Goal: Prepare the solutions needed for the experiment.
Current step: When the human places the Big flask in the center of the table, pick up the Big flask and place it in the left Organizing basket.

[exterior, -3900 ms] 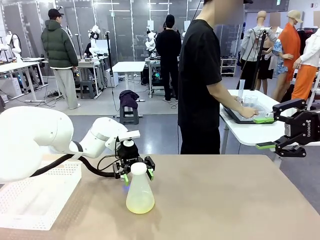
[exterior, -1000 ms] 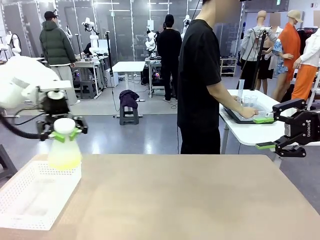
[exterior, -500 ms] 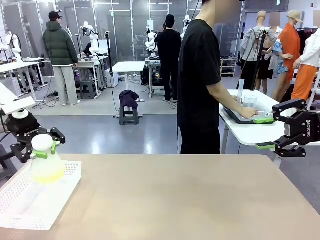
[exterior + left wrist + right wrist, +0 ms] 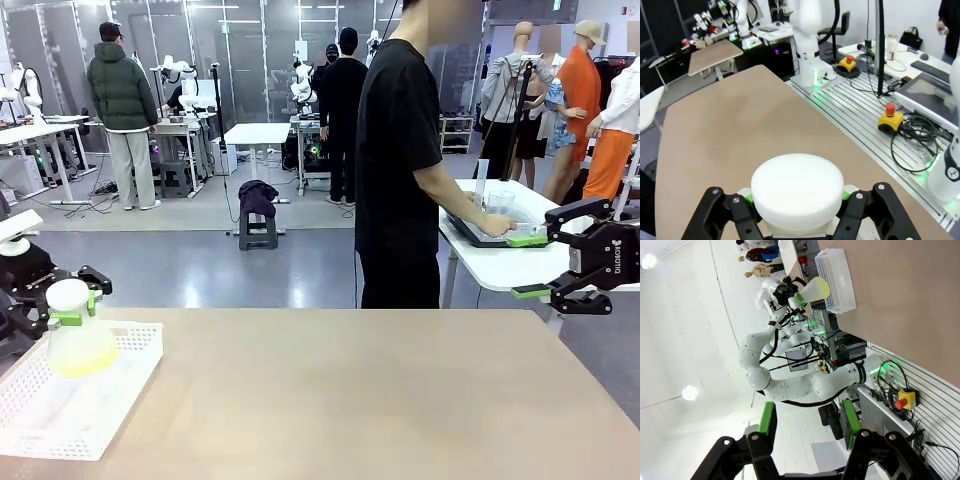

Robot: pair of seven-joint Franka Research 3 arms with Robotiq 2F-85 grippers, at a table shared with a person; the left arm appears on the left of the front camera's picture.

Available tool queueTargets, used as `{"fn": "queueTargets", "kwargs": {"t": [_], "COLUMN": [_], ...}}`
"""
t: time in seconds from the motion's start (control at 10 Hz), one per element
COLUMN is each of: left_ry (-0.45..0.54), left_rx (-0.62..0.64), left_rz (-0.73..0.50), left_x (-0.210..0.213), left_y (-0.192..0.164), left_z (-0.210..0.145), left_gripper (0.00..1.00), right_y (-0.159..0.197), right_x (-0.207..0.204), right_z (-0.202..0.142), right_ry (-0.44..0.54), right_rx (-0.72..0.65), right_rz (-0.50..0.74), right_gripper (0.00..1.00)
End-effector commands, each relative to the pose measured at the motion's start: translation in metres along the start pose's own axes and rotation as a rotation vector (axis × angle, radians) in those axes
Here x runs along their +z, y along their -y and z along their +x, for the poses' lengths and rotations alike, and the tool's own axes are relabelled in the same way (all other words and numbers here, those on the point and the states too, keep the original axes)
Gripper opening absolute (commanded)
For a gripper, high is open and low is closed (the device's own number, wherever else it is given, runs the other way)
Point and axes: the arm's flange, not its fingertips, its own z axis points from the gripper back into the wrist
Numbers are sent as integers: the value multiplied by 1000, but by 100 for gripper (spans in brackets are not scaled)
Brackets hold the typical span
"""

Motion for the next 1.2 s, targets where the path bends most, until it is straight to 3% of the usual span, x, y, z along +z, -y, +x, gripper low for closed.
{"fn": "queueTargets", "kwargs": {"t": [0.0,0.6,1.1], "left_ry": [76,220,283], "left_rx": [-34,-13,1], "left_rz": [51,141,185], "left_x": [4,31,43], "left_y": [8,39,54], "left_z": [-9,-65,-113], "left_gripper": [5,5,5], "right_y": [-2,-2,-2], "right_x": [2,2,2], "right_z": [0,0,0], "right_ry": [-5,-5,-5], "right_rx": [-1,-1,-1], "right_rz": [-4,-4,-4], "right_gripper": [66,66,66]}}
